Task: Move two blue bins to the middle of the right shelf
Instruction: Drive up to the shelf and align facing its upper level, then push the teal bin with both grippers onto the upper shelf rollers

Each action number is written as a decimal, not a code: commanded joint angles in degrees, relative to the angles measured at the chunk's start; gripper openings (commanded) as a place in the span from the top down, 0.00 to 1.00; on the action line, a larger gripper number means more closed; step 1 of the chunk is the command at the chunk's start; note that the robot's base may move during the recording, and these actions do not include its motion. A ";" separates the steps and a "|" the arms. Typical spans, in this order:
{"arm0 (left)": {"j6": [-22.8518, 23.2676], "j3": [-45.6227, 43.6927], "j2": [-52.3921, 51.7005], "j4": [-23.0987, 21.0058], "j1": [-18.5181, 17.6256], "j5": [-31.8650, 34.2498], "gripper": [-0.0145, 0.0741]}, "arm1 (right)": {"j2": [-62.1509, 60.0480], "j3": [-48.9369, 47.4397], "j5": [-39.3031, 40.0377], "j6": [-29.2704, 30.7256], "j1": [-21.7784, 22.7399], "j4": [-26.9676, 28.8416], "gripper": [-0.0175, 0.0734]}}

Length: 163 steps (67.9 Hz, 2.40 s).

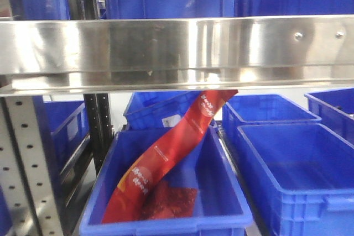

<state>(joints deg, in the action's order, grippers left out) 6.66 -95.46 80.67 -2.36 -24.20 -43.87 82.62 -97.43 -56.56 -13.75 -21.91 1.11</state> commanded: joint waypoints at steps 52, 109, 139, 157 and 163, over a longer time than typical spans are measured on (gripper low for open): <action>-0.71 -1.30 -1.44 -0.98 -0.18 6.17 0.96 | -1.08 -0.88 3.43 1.07 0.19 -1.11 0.98; -0.71 -1.30 -1.44 -0.98 -0.18 6.17 0.96 | -1.08 -0.88 3.43 1.07 0.19 -1.11 0.98; -0.71 -1.30 -1.44 -0.98 -0.18 7.40 0.96 | -1.08 -0.88 3.43 1.07 0.19 -1.11 0.98; -0.71 -1.30 -1.44 -3.11 -0.18 4.16 0.96 | -0.97 -0.88 2.98 1.07 0.19 -1.11 0.98; -0.71 -1.30 -1.44 -3.52 -0.18 -0.65 0.96 | -0.16 -0.88 2.87 1.07 0.19 -1.11 0.98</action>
<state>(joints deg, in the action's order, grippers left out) 6.41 -95.46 80.67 -3.20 -24.20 -45.55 82.62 -97.43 -56.88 -13.97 -21.91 1.11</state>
